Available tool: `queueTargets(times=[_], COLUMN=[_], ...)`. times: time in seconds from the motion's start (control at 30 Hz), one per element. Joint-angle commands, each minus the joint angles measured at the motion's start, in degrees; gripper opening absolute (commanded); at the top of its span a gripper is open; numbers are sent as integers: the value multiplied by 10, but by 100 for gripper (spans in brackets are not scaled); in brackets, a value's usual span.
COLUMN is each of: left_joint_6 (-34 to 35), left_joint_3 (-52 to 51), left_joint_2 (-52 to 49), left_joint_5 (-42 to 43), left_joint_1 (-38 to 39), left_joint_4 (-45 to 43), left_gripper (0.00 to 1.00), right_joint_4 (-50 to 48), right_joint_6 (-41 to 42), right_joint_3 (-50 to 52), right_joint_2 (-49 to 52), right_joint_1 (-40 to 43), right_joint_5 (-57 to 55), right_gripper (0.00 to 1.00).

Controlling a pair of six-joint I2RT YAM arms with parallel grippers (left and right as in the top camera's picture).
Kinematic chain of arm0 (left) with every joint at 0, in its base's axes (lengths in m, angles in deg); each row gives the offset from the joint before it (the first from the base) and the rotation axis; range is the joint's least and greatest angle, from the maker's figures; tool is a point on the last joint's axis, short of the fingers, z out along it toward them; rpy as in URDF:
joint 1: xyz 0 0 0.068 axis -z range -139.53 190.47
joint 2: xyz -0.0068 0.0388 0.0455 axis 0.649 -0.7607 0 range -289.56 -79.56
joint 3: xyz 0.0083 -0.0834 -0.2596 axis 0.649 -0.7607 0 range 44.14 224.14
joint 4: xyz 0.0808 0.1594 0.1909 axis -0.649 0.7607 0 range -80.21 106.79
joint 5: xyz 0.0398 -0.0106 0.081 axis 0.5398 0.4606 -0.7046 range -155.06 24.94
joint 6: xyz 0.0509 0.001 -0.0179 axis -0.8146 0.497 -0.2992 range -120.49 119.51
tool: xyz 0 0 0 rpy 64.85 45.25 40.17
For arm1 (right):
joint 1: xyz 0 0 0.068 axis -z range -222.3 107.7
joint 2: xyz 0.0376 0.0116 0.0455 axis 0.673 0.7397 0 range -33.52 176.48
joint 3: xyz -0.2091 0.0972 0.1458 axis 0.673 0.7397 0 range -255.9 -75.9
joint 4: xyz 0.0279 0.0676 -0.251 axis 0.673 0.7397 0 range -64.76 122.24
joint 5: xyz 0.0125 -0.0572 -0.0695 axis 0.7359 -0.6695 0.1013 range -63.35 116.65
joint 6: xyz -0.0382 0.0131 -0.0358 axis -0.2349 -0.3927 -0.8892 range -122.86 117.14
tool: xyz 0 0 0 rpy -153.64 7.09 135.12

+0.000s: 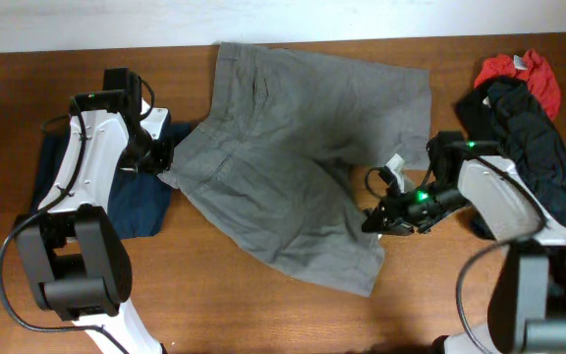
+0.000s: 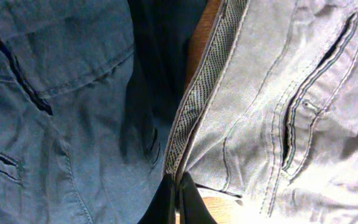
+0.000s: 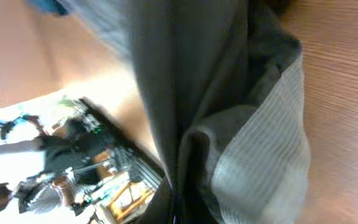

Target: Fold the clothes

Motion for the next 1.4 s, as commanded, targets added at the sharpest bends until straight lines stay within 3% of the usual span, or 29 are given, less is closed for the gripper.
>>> queueTargets(times=[0.0, 0.13, 0.27, 0.6, 0.63, 0.67, 0.7, 0.73, 0.77, 0.9, 1.13, 1.37], left_joint_6=[5, 5, 5, 5, 5, 5, 5, 5, 5, 5, 5, 5], left_joint_3=[5, 5, 5, 5, 5, 5, 5, 5, 5, 5, 6, 28], left_joint_2=[8, 8, 8, 8, 8, 8, 8, 8, 8, 8, 8, 9], left_joint_5=[-4, -4, -4, -4, -4, -4, -4, -4, -4, -4, 9, 24], left_joint_1=[-1, -1, -1, -1, -1, -1, -1, -1, -1, -1, -1, -1], left_joint_4=[2, 0, -2, -2, -2, -2, -2, -2, -2, -2, -9, -6], left_gripper=[0, 0, 0, 0, 0, 0, 0, 0, 0, 0, 0, 0], right_joint_4=[54, 103, 84, -126, -136, -147, -149, -144, -132, -68, 38, 25], right_joint_6=[-28, 35, 66, 188, 188, 188, 188, 188, 187, 173, 79, 79], right_joint_3=[-68, -110, -111, -108, -108, -108, -108, -108, -108, -108, -107, -45], right_joint_2=[-64, -87, -77, 28, 35, 44, 52, 58, 61, 57, 56, 56], right_joint_1=[11, 11, 11, 26, 28, 32, 37, 42, 48, 81, 98, 56], right_joint_5=[28, -33, -80, -270, -271, -271, -271, -271, -271, -270, -236, -234], right_gripper=[4, 4, 4, 4, 8, 20, 44, 57, 61, 65, 65, 65])
